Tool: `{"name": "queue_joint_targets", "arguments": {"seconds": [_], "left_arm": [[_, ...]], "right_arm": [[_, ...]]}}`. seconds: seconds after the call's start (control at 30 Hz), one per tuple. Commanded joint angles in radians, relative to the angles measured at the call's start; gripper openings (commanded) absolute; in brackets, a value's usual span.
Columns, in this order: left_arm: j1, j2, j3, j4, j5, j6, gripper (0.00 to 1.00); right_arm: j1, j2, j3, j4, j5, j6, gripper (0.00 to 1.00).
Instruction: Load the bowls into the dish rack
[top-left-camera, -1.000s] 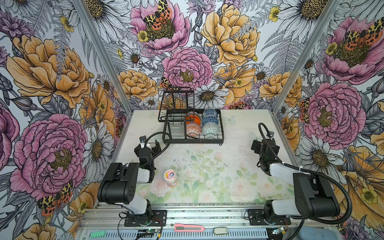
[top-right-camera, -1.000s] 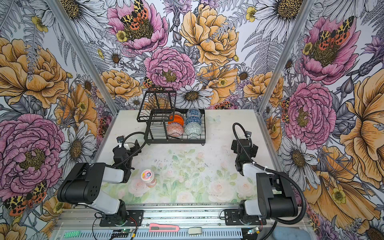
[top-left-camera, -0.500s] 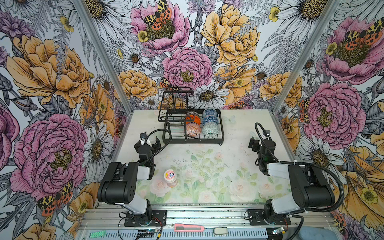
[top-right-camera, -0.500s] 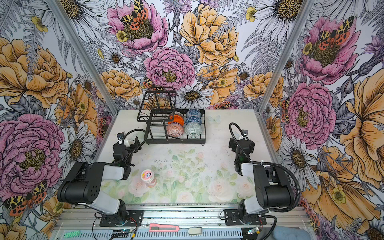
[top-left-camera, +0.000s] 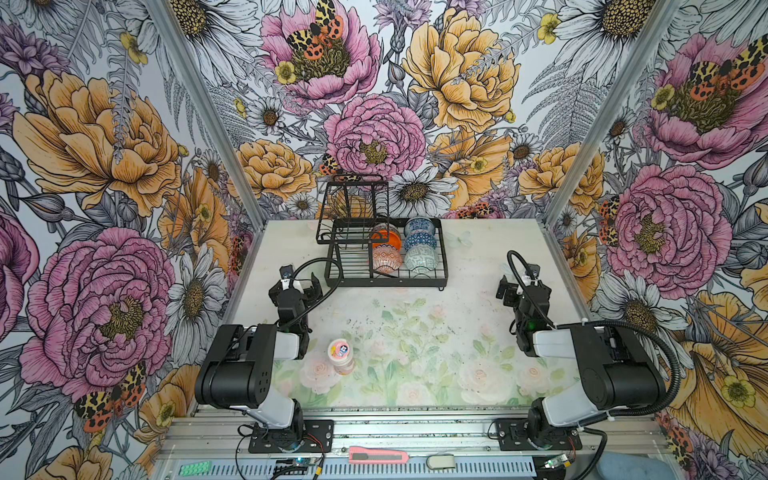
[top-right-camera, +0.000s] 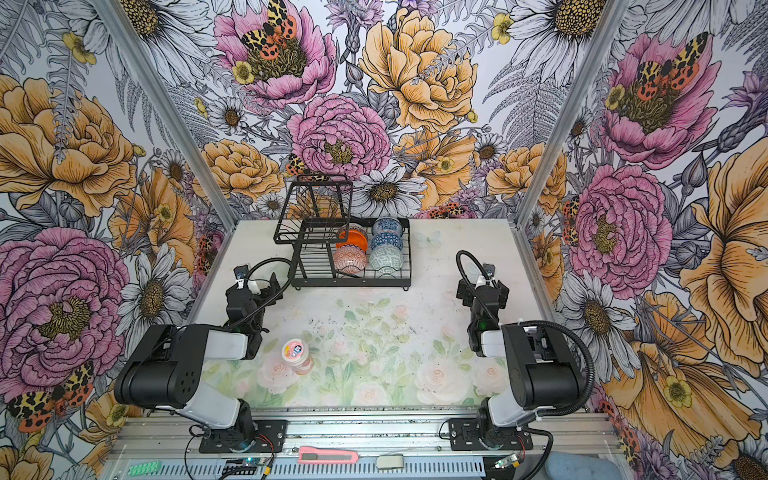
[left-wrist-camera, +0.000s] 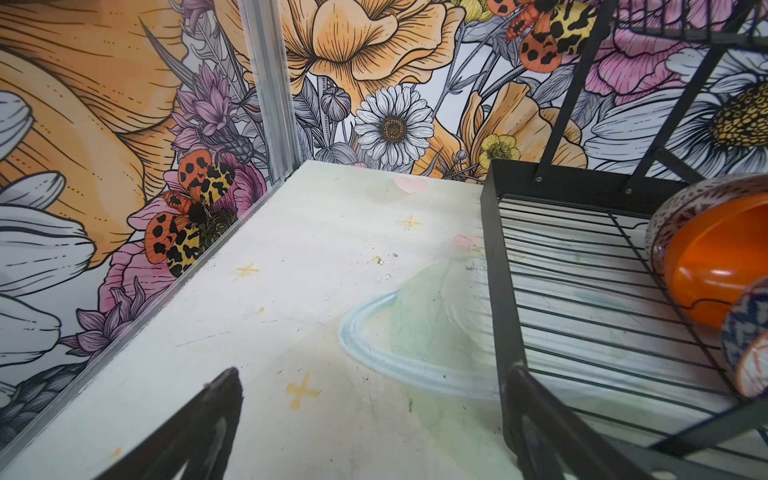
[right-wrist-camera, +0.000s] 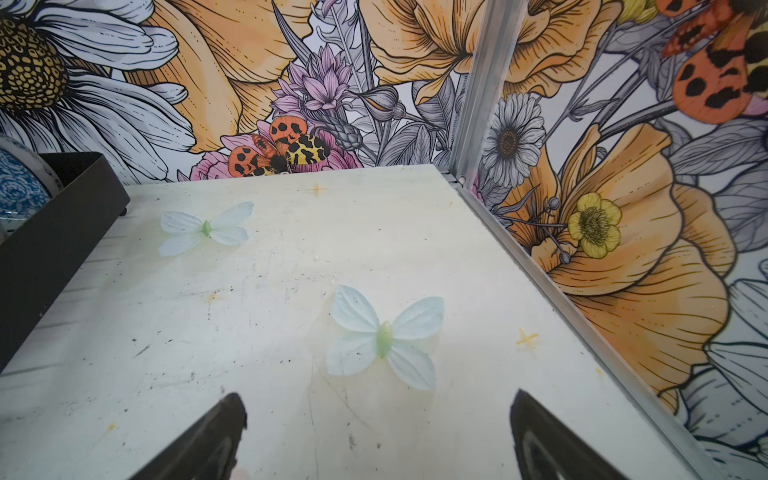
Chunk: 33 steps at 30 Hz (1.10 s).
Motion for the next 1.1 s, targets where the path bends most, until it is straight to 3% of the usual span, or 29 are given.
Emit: {"name": "queue_joint_targets", "arguments": {"seconds": [0.0, 0.2, 0.43, 1.07], "left_arm": [[-0.001, -0.003, 0.008, 0.008, 0.017, 0.013, 0.99], [-0.001, -0.003, 0.008, 0.008, 0.017, 0.013, 0.99], [-0.001, -0.003, 0.009, 0.008, 0.017, 0.012, 0.99], [0.000, -0.003, 0.009, 0.008, 0.017, 0.012, 0.99]], "right_arm": [[-0.007, 0.003, -0.009, 0.053, -0.017, -0.010, 1.00], [-0.007, -0.001, -0.063, 0.151, -0.079, -0.033, 0.99], [-0.010, 0.005, 0.004, 0.033, -0.013, -0.004, 0.99], [-0.010, 0.010, 0.008, 0.029, -0.012, -0.005, 0.99]]}}
